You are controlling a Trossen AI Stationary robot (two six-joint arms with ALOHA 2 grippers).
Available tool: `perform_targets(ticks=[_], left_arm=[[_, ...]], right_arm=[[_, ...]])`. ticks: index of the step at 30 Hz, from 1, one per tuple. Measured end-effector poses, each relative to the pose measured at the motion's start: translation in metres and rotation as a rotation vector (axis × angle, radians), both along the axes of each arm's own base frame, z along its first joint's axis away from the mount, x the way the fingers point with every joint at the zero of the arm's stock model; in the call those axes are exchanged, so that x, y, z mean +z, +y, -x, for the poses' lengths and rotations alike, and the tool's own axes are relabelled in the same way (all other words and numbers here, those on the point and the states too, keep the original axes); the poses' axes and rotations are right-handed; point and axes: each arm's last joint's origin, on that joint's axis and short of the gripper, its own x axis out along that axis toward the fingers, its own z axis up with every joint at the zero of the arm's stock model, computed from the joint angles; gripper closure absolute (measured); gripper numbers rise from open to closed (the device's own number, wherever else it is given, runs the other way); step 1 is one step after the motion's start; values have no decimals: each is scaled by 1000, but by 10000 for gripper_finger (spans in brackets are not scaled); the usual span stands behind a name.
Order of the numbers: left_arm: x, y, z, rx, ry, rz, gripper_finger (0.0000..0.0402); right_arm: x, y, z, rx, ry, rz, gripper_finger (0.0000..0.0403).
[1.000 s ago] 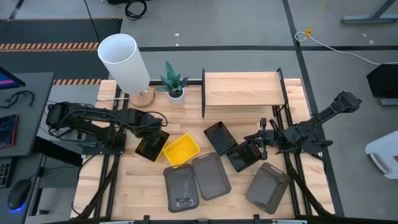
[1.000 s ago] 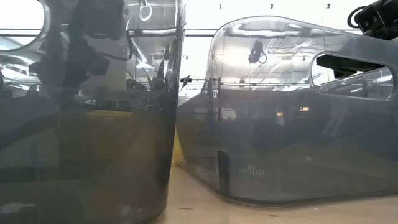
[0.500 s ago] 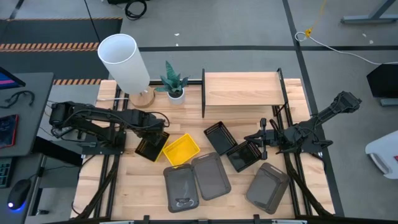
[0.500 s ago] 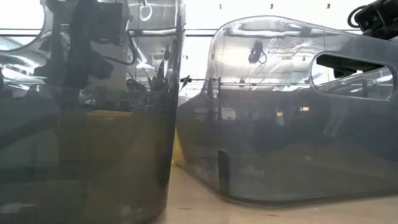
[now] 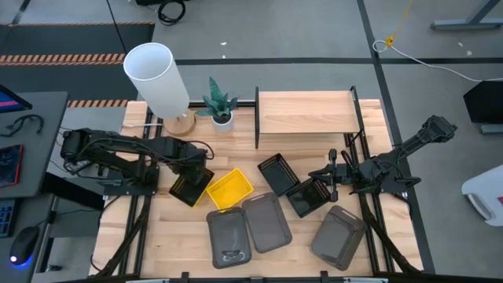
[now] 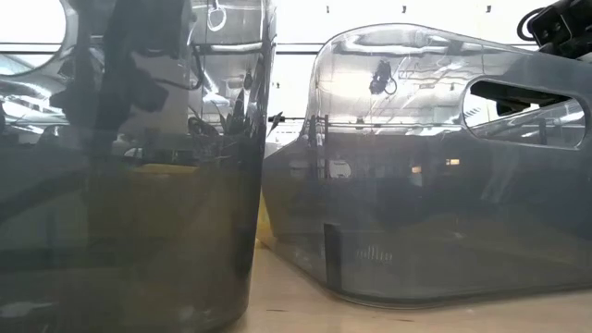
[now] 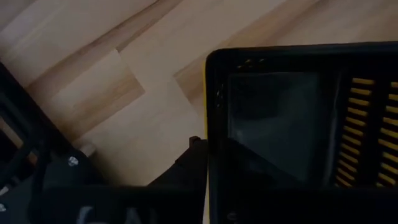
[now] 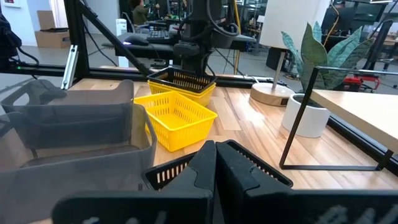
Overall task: Stack baskets on shelf by color
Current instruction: Stack the bottom black bin on top of the top right black bin, then stack the bottom black bin on top of the middle black bin
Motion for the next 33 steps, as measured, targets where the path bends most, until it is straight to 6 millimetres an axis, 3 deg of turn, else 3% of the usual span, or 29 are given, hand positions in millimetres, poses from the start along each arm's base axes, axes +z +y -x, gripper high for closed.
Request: perform_targets(ticks=[8,12,23,28,33], left_arm=[[5,0,-2,-34,-3,6,394],[5,0,-1,3,-5,3,361],[4,0,-1,24,-4,3,220],[1,0,0,24,3,-9,214],[-13,-1,4,29,7,34,242]], right_arm=[[0,0,0,0,0,0,389],[0,0,0,0,0,0,389],[0,0,0,0,0,0,389],[0,0,0,0,0,0,389],[0,0,0,0,0,0,389]])
